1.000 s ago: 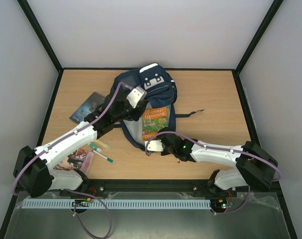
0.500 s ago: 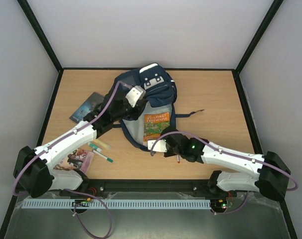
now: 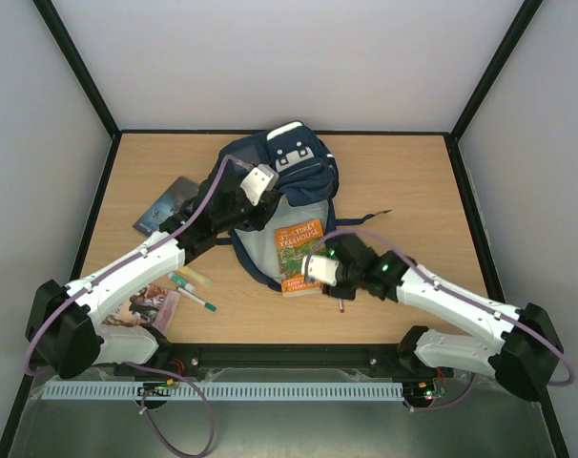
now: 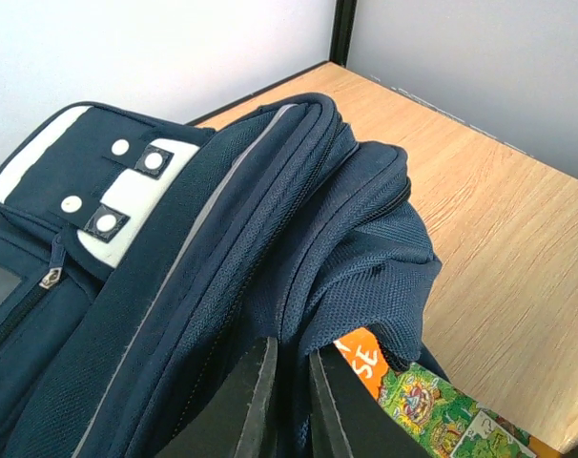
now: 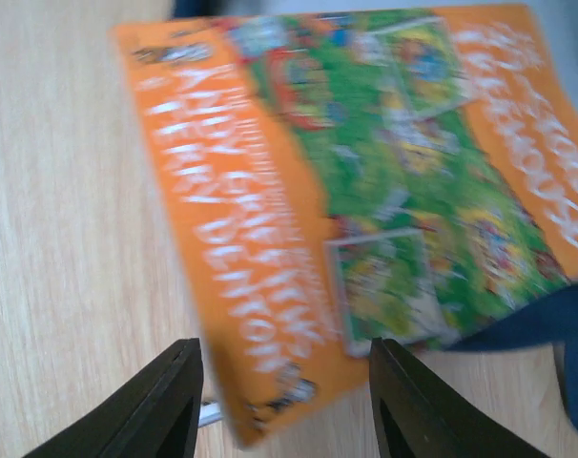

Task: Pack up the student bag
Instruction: Adjust the book in the student bag.

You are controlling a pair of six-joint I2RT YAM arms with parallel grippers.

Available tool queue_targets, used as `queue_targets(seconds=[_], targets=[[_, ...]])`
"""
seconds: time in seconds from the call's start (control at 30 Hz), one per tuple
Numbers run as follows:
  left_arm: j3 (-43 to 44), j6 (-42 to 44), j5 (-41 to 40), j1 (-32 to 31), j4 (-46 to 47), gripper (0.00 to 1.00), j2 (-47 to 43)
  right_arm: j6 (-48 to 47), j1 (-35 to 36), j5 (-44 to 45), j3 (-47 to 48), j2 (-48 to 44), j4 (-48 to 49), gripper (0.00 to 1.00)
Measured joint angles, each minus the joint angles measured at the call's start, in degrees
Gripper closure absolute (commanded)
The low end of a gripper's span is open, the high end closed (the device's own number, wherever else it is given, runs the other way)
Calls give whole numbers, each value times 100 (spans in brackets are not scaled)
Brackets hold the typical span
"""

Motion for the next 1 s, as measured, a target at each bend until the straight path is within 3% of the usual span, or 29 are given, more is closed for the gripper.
queue_targets(seconds=[0.23,0.47,0.7,1.0], targets=[[42,-37,24,2,-7,88,2,1506,-1965,-1528,693,153,-153,42],[74,-37,28,7,-11,85,4,2883,-3342,-3386,1182,1425,-466,33],[96,-35,31,7,-7,84,4,3136,-3602,-4312,1672,2612,-1303,29],[101,-33,7,7,-7,84,4,3008,-3602,-4588,2081,3314,-2114,27]])
